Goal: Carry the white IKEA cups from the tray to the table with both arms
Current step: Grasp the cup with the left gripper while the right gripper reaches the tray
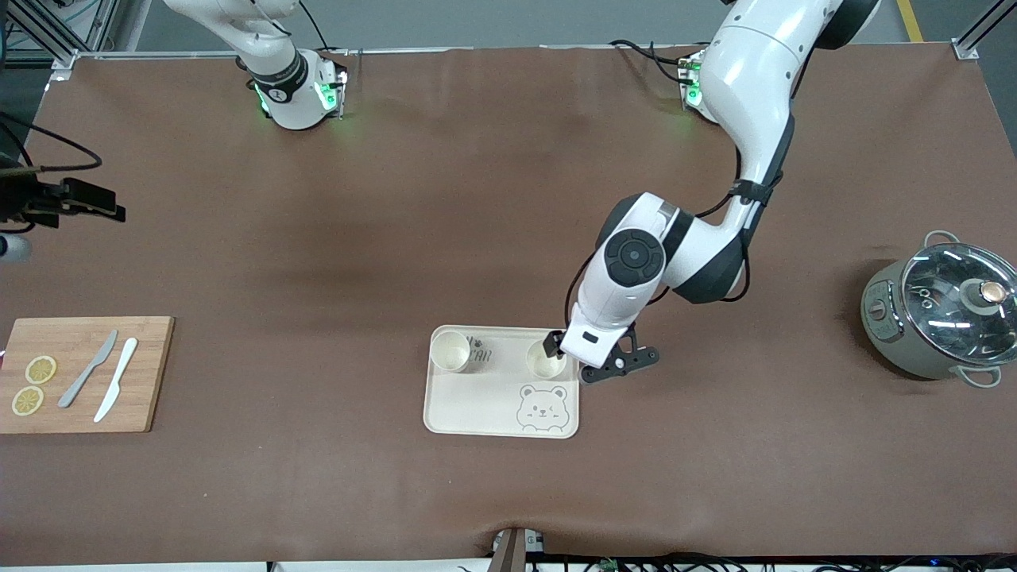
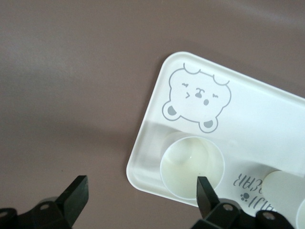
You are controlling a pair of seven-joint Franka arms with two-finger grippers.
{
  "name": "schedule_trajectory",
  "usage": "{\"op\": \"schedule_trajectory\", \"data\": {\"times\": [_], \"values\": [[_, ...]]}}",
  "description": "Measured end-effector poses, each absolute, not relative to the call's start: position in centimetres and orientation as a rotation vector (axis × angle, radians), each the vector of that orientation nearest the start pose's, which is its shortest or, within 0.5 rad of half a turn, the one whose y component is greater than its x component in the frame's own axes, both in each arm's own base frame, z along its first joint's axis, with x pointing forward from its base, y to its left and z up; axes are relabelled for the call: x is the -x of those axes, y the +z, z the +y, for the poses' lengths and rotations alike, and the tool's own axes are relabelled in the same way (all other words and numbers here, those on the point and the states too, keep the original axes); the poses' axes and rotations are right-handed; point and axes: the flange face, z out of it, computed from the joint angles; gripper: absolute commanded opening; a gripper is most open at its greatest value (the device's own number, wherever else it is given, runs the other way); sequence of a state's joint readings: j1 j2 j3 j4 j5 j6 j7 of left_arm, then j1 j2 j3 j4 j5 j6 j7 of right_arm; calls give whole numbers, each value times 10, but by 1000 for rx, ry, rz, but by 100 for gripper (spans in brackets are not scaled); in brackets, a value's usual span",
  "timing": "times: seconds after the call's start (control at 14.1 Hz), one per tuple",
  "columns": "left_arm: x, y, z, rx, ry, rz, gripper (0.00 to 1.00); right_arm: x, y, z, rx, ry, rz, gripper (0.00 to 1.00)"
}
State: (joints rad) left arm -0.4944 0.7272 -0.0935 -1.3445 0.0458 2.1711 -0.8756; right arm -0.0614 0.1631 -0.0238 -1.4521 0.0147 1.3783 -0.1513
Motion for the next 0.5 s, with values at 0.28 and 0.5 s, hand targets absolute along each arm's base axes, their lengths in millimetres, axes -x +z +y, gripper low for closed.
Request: {"op": "schedule_trajectory", "data": {"times": [0.28, 0.5], "values": [[-631, 272, -404, 3197, -88, -469, 88, -611, 490, -52, 3049, 518, -92, 100], [-633, 251, -407, 3219, -113, -486, 71, -621, 469, -56, 3050, 514, -84, 100]]}}
